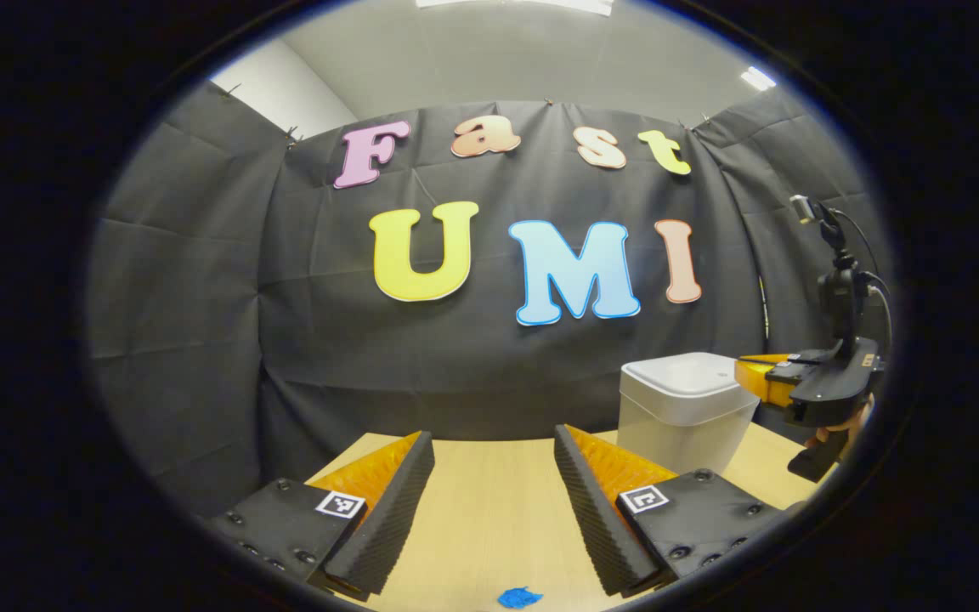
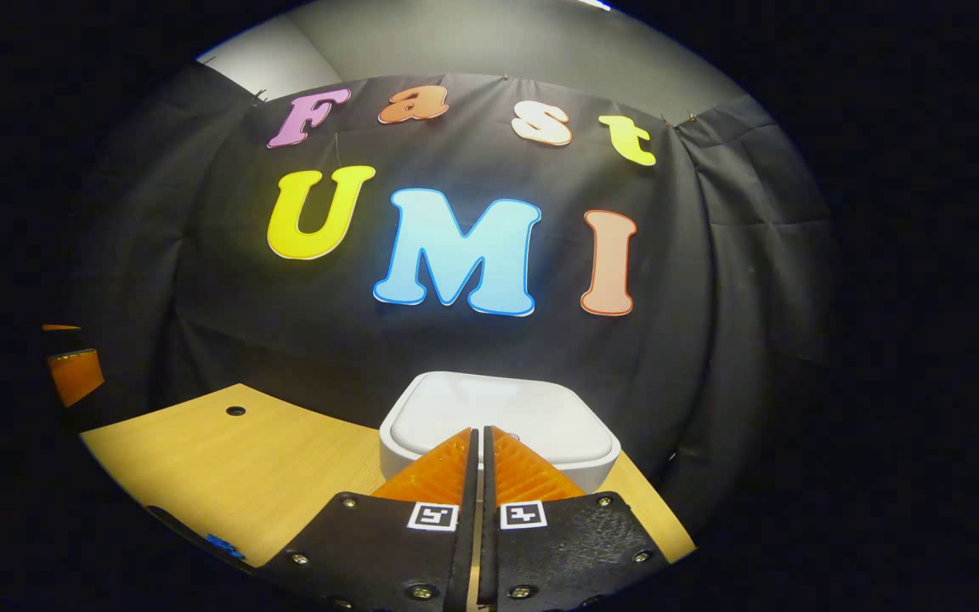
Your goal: Press the lid of the desktop garbage bin to open it, pick up the crumpled paper on the desktop and throw it into the bin, then pick up the pop can on the desktop and drop it into the bin, and finally close the garbage bin lid.
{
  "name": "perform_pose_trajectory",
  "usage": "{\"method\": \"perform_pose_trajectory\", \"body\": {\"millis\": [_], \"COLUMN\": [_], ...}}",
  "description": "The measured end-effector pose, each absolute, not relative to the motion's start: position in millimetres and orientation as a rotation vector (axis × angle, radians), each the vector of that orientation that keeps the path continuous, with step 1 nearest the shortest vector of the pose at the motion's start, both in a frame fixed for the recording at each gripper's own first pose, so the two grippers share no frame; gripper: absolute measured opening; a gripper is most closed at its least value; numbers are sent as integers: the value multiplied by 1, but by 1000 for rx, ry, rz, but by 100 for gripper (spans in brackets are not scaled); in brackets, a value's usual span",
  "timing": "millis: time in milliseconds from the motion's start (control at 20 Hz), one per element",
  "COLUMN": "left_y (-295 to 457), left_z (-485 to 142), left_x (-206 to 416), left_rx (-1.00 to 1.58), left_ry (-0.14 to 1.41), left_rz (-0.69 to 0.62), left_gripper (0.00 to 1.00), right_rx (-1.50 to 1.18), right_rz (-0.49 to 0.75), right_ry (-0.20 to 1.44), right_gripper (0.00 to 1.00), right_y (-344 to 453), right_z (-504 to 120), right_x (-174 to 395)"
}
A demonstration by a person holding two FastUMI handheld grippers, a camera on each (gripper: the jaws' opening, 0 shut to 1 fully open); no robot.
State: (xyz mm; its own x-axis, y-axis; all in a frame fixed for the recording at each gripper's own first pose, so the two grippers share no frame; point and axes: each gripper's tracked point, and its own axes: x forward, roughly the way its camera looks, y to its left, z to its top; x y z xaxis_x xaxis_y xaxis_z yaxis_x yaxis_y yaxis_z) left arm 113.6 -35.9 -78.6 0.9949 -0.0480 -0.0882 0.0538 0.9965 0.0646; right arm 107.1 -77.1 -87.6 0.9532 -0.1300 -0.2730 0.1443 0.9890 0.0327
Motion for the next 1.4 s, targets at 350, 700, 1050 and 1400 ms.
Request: {"method": "perform_pose_trajectory", "body": {"millis": [350,700,1050,1400], "left_y": [-39,-37,-35,-26], "left_z": [-88,-89,-87,-87], "left_x": [126,132,129,115], "left_rx": [74,66,55,19], "left_ry": [102,98,85,80], "left_rz": [-48,-35,-22,5], "left_gripper": [93,91,93,92], "right_rx": [58,109,145,246], "right_rz": [-152,-147,-173,-151], "right_ry": [328,367,361,288], "right_gripper": [4,4,6,5], "right_y": [-91,-93,-92,-105], "right_z": [-113,-122,-124,-89], "right_x": [136,139,140,146]}}
